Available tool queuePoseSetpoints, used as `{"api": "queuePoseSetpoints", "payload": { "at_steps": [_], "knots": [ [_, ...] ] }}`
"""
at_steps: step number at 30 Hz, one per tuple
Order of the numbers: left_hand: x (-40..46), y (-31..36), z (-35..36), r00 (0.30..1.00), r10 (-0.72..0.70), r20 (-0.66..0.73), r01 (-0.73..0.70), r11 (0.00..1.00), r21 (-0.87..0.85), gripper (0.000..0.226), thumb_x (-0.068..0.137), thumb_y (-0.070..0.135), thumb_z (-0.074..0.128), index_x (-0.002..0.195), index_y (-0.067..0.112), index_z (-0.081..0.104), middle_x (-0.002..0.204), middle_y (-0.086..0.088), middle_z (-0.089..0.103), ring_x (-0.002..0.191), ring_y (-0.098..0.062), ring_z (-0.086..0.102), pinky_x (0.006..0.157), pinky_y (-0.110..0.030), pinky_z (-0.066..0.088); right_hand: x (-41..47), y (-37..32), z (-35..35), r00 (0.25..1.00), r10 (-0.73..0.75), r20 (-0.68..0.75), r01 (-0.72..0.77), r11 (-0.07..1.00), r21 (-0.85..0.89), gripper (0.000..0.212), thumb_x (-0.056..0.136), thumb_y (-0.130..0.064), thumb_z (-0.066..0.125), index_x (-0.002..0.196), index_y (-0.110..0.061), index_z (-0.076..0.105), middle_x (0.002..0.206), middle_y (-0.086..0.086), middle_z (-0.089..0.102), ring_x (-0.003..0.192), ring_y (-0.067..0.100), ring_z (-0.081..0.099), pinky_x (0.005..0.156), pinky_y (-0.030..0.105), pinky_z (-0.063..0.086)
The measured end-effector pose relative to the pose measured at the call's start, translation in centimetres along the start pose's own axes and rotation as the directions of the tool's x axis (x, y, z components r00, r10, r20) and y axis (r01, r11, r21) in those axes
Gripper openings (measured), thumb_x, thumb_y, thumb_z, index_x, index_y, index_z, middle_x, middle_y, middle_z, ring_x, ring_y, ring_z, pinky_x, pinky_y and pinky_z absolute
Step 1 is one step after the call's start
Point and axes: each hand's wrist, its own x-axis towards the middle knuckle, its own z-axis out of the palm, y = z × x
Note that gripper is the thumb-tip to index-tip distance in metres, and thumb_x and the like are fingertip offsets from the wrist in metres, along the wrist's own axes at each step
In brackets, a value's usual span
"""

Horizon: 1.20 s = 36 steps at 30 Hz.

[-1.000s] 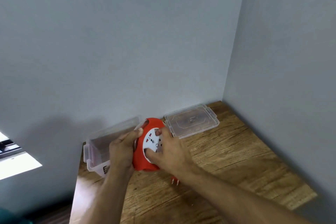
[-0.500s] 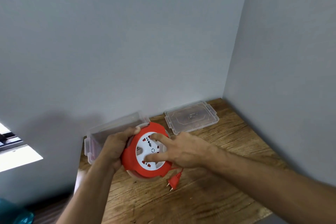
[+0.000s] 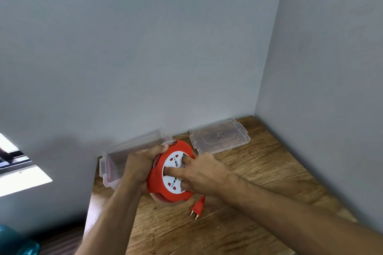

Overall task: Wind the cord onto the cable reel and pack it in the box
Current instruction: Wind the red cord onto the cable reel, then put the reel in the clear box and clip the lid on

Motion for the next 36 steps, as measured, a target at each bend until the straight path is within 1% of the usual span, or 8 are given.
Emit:
{"api": "queuePoseSetpoints", "payload": {
  "at_steps": [6,11,16,18,21,27,33,36],
  "knots": [
    [-0.9,-0.5,0.5,0.998,0.037,-0.056,-0.036,0.999,0.007,0.019,0.078,0.023,0.08,0.094,0.015,0.087,0.091,-0.023,0.082,0.078,-0.04,0.079,0.075,-0.053,0.064,-0.7,-0.8,1.2,0.974,0.2,-0.107,-0.178,0.966,0.187,0.063,0.087,-0.057,0.055,0.141,-0.04,0.027,0.117,0.011,0.069,0.095,0.032,0.069,0.077,0.044,0.058],
    [-1.4,-1.8,1.6,0.981,0.113,-0.161,-0.126,0.989,-0.076,0.007,0.079,0.015,0.081,0.082,0.012,0.086,0.084,-0.017,0.082,0.074,-0.034,0.078,0.066,-0.047,0.066,-0.5,-2.2,1.7,0.739,0.673,0.04,-0.515,0.526,0.676,0.078,0.062,-0.069,0.062,0.131,-0.041,0.042,0.112,-0.004,0.072,0.098,0.021,0.068,0.076,0.032,0.058],
    [-1.7,-3.5,1.2,0.964,0.193,-0.181,-0.206,0.977,-0.059,0.016,0.079,0.016,0.083,0.065,0.022,0.083,0.073,-0.001,0.078,0.064,-0.028,0.079,0.049,-0.031,0.06,-0.7,-3.5,2.4,0.668,0.728,0.158,-0.509,0.291,0.81,0.074,0.064,-0.062,0.076,0.129,-0.041,0.047,0.116,-0.01,0.07,0.095,0.01,0.069,0.074,0.028,0.062],
    [-2.3,-3.9,1.1,0.975,0.165,-0.149,-0.183,0.977,-0.11,0.005,0.074,0.021,0.085,0.077,0.018,0.086,0.084,-0.012,0.081,0.071,-0.034,0.08,0.053,-0.036,0.062,-1.1,-3.8,2.5,0.685,0.712,0.158,-0.52,0.325,0.79,0.075,0.065,-0.065,0.073,0.13,-0.042,0.044,0.116,-0.009,0.07,0.095,0.014,0.069,0.073,0.032,0.062],
    [-2.9,-5.0,0.7,0.998,0.042,-0.044,-0.051,0.975,-0.216,0.037,0.077,0.027,0.08,0.111,0.014,0.082,0.104,-0.019,0.081,0.092,-0.04,0.078,0.076,-0.053,0.065,-1.7,-3.5,2.6,0.723,0.685,0.086,-0.564,0.514,0.646,0.077,0.066,-0.071,0.064,0.133,-0.042,0.039,0.111,-0.004,0.072,0.095,0.023,0.069,0.075,0.036,0.06],
    [-4.9,-10.5,-0.3,0.96,-0.276,-0.043,0.278,0.959,0.06,0.028,0.084,0.01,0.081,0.108,-0.004,0.076,0.095,-0.022,0.082,0.086,-0.038,0.08,0.071,-0.045,0.067,-3.9,-3.5,5.6,0.864,0.468,0.187,-0.503,0.82,0.273,0.068,0.084,-0.053,0.064,0.147,-0.039,0.039,0.117,0.005,0.07,0.103,0.026,0.066,0.091,0.04,0.051],
    [-6.2,-14.8,0.3,0.895,-0.436,-0.092,0.441,0.896,0.056,0.022,0.086,0.005,0.08,0.103,-0.007,0.075,0.084,-0.019,0.082,0.068,-0.026,0.076,0.067,-0.04,0.067,-5.4,-4.7,8.6,0.884,0.389,0.26,-0.447,0.867,0.223,0.059,0.086,-0.04,0.061,0.142,-0.035,0.045,0.115,0.003,0.072,0.105,0.027,0.067,0.087,0.038,0.051],
    [-5.8,-15.5,0.0,0.905,-0.405,-0.131,0.414,0.909,0.044,0.027,0.079,0.01,0.087,0.1,-0.005,0.079,0.086,-0.019,0.082,0.072,-0.027,0.076,0.08,-0.047,0.066,-5.1,-3.7,7.9,0.885,0.376,0.274,-0.446,0.853,0.27,0.055,0.084,-0.045,0.063,0.136,-0.035,0.05,0.116,0.0,0.071,0.108,0.024,0.065,0.089,0.036,0.048]
  ]
}}
